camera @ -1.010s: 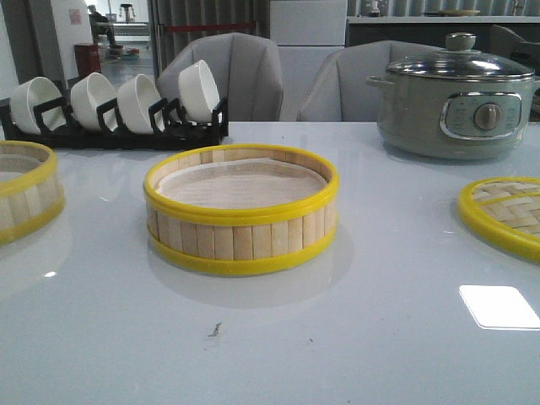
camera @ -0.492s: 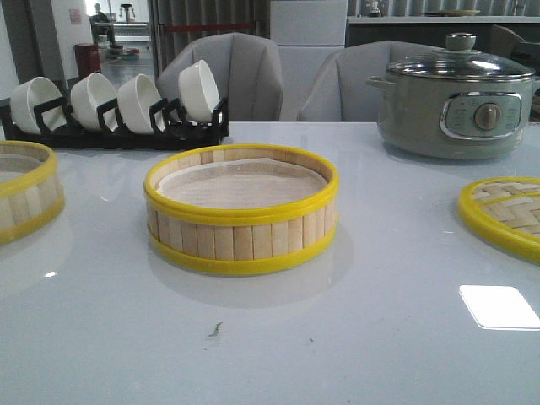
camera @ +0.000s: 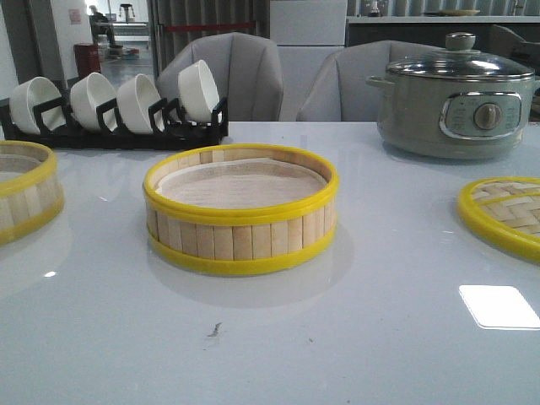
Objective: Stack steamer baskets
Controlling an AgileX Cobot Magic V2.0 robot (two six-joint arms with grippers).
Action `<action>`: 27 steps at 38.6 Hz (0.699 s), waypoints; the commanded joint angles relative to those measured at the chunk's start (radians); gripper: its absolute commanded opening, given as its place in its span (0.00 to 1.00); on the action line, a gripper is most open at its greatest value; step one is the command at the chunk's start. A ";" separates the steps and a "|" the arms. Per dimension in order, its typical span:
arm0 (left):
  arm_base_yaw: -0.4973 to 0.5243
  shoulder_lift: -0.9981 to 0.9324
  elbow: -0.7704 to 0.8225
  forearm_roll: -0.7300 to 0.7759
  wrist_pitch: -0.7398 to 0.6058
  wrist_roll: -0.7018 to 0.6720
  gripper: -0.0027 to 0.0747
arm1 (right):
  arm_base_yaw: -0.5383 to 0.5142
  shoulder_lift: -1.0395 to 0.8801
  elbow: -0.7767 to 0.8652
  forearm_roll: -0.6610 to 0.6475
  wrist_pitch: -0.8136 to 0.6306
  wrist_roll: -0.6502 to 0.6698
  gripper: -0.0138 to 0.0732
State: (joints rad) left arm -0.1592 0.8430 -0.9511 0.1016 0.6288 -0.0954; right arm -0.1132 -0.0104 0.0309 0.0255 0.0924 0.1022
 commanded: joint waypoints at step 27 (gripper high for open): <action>-0.013 0.301 -0.365 0.012 0.267 0.019 0.15 | -0.005 -0.020 -0.016 -0.011 -0.081 -0.007 0.24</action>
State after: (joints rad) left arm -0.1648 1.1577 -1.2813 0.1177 0.9785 -0.0743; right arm -0.1132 -0.0104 0.0309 0.0255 0.0924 0.1022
